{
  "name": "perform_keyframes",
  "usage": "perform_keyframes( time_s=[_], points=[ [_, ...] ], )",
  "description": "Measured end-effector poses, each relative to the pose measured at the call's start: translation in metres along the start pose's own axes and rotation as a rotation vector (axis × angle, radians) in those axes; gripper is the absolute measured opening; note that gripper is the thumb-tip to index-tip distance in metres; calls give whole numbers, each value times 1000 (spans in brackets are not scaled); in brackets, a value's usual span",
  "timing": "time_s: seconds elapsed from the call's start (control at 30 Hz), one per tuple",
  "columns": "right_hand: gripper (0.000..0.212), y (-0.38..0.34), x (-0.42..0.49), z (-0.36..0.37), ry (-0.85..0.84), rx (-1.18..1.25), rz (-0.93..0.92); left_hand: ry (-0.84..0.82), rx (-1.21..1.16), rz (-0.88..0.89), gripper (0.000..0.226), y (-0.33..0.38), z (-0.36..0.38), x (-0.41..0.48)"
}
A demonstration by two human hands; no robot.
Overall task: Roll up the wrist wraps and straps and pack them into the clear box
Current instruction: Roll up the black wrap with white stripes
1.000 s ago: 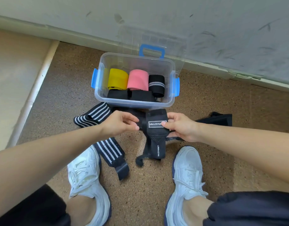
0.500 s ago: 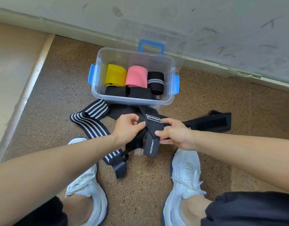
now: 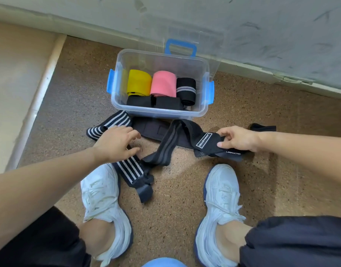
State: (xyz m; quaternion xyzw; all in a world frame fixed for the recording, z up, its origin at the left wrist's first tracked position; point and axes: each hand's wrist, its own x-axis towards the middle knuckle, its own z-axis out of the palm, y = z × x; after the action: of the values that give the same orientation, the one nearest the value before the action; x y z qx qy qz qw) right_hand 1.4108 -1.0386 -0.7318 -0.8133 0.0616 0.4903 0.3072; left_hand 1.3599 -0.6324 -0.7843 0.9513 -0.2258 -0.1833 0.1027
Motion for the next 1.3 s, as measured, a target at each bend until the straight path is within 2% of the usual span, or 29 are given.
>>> perform_keyframes(
  time_s=[0.07,0.13,0.2,0.27,0.33,0.4,0.47,0.53,0.6,0.73,0.9,0.97,1.07,1.13,1.3],
  points=[
    [47,-5,0,2,-94,3,-9,-98,276,93,52,-14,0,-7],
    [63,-12,-3,10,-112,26,-36,-192,460,93,56,-19,0,-12],
    [57,-21,-7,23,-82,48,-68,-220,542,79,52,-15,0,-12],
    [43,-28,-11,40,-16,29,-89,-210,560,27,44,-10,-6,-9],
    [37,-32,-16,56,110,15,-104,-234,550,7,31,-10,-12,-6],
    [42,-38,-25,68,272,2,-167,-241,524,37,23,-15,-16,-5],
    [41,-49,-38,76,335,-41,-313,-187,424,52,18,-21,-21,-4],
    [29,-64,-47,79,304,-106,-450,-123,265,21,15,-24,-32,-1],
    [22,-80,-49,77,228,-173,-509,-48,166,-45,15,-25,-45,2],
    [43,-100,-47,77,128,-349,-582,109,120,-176,11,-35,-61,-10],
    [51,-115,-43,79,114,-516,-701,188,129,-18,9,-38,-76,-30],
    [43,-125,-43,75,142,-426,-656,211,138,71,12,-32,-91,-33],
    [21,-140,-46,63,267,-124,-560,289,171,228,6,-19,-118,-39],
    [11,-152,-52,53,308,36,-530,339,203,304,19,-7,-139,-42],
    [20,-185,-82,29,225,81,-592,514,198,417,14,32,-197,-50]
  ],
)
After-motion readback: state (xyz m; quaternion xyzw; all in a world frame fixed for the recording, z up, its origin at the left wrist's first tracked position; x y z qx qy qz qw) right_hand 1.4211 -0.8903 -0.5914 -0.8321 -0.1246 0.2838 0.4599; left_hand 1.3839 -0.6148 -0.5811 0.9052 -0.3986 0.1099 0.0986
